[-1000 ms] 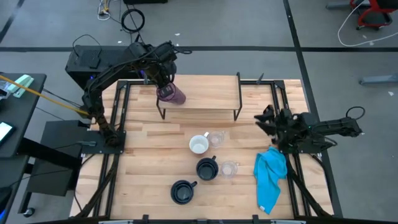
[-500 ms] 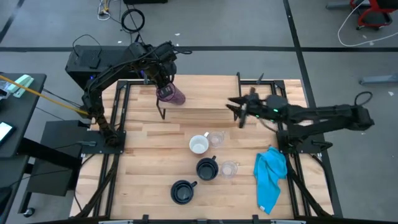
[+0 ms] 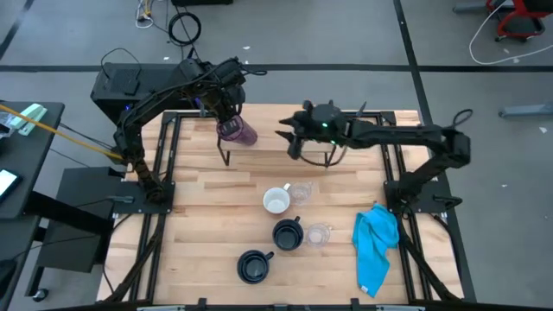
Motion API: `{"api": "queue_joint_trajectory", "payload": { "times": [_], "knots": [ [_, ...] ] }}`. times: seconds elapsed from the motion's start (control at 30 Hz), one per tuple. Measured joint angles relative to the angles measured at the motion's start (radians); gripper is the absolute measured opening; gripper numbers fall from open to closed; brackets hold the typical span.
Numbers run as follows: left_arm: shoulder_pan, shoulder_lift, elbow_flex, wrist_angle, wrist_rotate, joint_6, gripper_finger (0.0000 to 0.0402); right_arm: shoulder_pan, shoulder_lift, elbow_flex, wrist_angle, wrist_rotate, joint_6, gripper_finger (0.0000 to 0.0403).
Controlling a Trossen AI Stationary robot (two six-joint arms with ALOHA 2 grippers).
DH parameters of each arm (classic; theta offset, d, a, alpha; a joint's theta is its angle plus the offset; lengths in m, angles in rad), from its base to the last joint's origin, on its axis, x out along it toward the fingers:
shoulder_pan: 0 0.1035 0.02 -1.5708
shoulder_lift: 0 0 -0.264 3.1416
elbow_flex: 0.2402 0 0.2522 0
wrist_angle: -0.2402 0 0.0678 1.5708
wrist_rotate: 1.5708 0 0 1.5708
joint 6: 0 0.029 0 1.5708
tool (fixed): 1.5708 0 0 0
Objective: Stack small to large cups/mugs on shelf
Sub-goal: Put the violet cup on the shelf
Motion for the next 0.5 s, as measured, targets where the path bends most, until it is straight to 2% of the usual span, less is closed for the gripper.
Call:
{"api": "queue_joint_trajectory", "payload": {
  "times": [0.1,0.23,0.4,0.5],
  "knots": [
    [0.0,0.0,0.0,0.0,-0.001,0.011,0.0019,-0.006,0.062,0.055,-0.01,-0.011,-0.077,0.0208],
    [0.0,-0.001,0.0,0.0,-0.003,0.015,0.0011,-0.018,0.128,0.126,-0.015,-0.029,-0.129,0.0282],
    [0.0,-0.001,0.0,0.0,-0.004,0.014,0.0023,-0.061,0.218,0.257,-0.117,-0.163,-0.133,0.0384],
    [0.0,-0.001,0.0,0.0,-0.004,0.014,0.0019,-0.078,0.268,0.337,-0.175,-0.259,-0.133,0.0387]
  ]
}}
